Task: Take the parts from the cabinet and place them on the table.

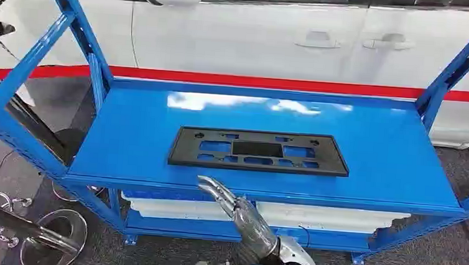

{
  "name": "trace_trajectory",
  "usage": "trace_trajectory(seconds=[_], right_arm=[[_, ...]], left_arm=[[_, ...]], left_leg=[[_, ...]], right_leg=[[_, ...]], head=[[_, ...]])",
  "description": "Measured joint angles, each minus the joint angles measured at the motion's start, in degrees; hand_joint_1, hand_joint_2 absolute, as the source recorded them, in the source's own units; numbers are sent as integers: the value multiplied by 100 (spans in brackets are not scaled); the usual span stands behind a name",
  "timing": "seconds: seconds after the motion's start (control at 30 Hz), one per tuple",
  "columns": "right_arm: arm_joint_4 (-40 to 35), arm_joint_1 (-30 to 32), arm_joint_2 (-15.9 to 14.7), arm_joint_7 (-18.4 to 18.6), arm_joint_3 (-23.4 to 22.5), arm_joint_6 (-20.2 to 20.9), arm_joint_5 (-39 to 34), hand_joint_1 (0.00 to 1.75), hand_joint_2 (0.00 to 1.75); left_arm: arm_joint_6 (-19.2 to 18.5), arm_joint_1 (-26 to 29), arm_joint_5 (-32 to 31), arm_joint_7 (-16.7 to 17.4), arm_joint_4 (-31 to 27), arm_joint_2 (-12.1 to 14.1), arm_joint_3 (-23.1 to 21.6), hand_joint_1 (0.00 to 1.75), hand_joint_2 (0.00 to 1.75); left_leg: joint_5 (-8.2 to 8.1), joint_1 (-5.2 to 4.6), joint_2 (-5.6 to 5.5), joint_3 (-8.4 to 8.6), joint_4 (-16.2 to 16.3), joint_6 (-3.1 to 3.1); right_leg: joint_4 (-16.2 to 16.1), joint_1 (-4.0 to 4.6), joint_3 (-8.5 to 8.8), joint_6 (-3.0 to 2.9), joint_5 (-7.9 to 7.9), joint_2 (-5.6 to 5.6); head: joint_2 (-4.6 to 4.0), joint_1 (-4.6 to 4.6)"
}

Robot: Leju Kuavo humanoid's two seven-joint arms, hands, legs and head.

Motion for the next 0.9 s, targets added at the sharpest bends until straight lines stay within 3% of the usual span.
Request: trace_trajectory(seconds=[0.03, 0.07, 0.1, 0.17, 0.2, 0.3, 0.37, 0.43, 0.5, 0.53, 0.57, 0.6, 0.67, 0.7, 0.83, 0.87, 0.9], right_arm=[[48, -32, 31, 42, 22, -92, 147, 0, 175], [98, -78, 61, 107, 56, -239, 426, 0, 175], [150, -150, 89, 172, 100, -381, 710, 0, 175], [281, -361, 176, 447, 203, -822, 1501, 0, 175], [370, -471, 236, 542, 254, -975, 1764, 0, 175], [546, -667, 358, 654, 347, -1106, 1969, 0, 175], [625, -741, 406, 776, 374, -1255, 2249, 0, 175], [732, -851, 439, 936, 420, -1497, 2671, 0, 175], [914, -952, 490, 1128, 468, -1657, 3003, 0, 175], [1050, -1015, 533, 1280, 498, -1746, 3215, 0, 175], [1194, -1109, 573, 1441, 522, -1821, 3461, 0, 175], [1358, -1224, 635, 1631, 535, -1899, 3764, 0, 175], [1656, -1476, 764, 1853, 546, -2004, 4145, 0, 175], [1769, -1600, 819, 1925, 551, -2013, 4268, 0, 175], [2553, -2028, 1104, 2263, 568, -1995, 4691, 0, 175], [2717, -2131, 1172, 2334, 568, -2004, 4830, 0, 175], [2877, -2223, 1244, 2398, 568, -2011, 4951, 0, 175]], left_arm=[[2, 8, -26, 9, 0, 2, 0, 0, 0], [0, 14, -76, 26, 0, 2, 0, 0, 0], [0, 15, -116, 48, 0, 2, 0, 0, 0], [2, 3, -229, 142, 0, 9, 0, 0, 0], [2, -9, -265, 175, 0, 15, 0, 0, 0], [4, -27, -308, 210, 0, 17, -2, 0, 0], [20, -19, -345, 243, 0, 13, -2, 0, 0], [44, -30, -369, 275, 0, 11, -2, 0, 0], [46, -28, -428, 310, 0, 13, -2, 0, 0], [42, -27, -480, 317, 0, 13, -2, 0, 0], [24, -28, -525, 326, 0, 13, -4, 0, 0], [-6, -31, -588, 326, 0, 13, -11, 0, 0], [-50, -42, -667, 326, 0, 13, -31, 0, 0], [-65, -44, -701, 326, 0, 13, -52, 0, 0], [-127, -76, -855, 341, 0, 13, -122, 0, 0], [-138, -83, -885, 341, 0, 13, -140, 0, 0], [-146, -83, -905, 341, 0, 15, -151, 0, 0]], left_leg=[[-21, 0, 0, -112, 224, -8], [103, 0, 1, -83, 146, -3], [313, 0, 1, 63, -157, 11], [789, -3, 4, 561, -1147, 65], [732, -21, 7, 687, -1432, 108], [774, -59, -9, 672, -1452, 165], [841, 8, 0, 692, -1530, 241], [856, 6, 9, 688, -1546, 285], [856, 6, 17, 672, -1544, 290], [855, 6, 17, 669, -1543, 289], [853, 7, 16, 673, -1542, 285], [848, 9, 14, 681, -1540, 278], [833, 10, 9, 722, -1540, 252], [828, 10, 9, 724, -1544, 230], [860, 2, 6, 712, -1595, 50], [838, 6, 6, 710, -1587, 7], [760, 25, 6, 676, -1472, 0]], right_leg=[[6, 15, 0, -4, -3, -4], [15, 27, 2, -7, -5, -3], [34, 32, 0, -9, -10, 1], [87, 44, 0, -3, -40, 8], [129, 65, -22, 28, -63, 13], [140, 63, -51, 111, -60, 21], [168, 65, -61, 160, -91, 23], [660, 31, -274, 249, -431, 21], [1541, -26, -706, 315, -823, 18], [1829, -50, -861, 339, -872, 16], [1827, -73, -877, 353, -775, 14], [1560, -89, -764, 356, -556, 5], [567, -102, -290, 326, -19, 3], [195, -96, -138, 290, 28, 5], [124, -6, -144, 162, 13, 26], [32, -59, -107, 100, 60, 31], [-10, -57, -75, 68, 83, 11]], head=[[0, -2], [0, -2], [0, -2], [0, -2], [0, -2], [0, -2], [0, -4], [0, -2], [0, 0], [0, -2], [0, 0], [0, 0], [0, 0], [0, 0], [0, 0], [0, -4], [-2, 0]])
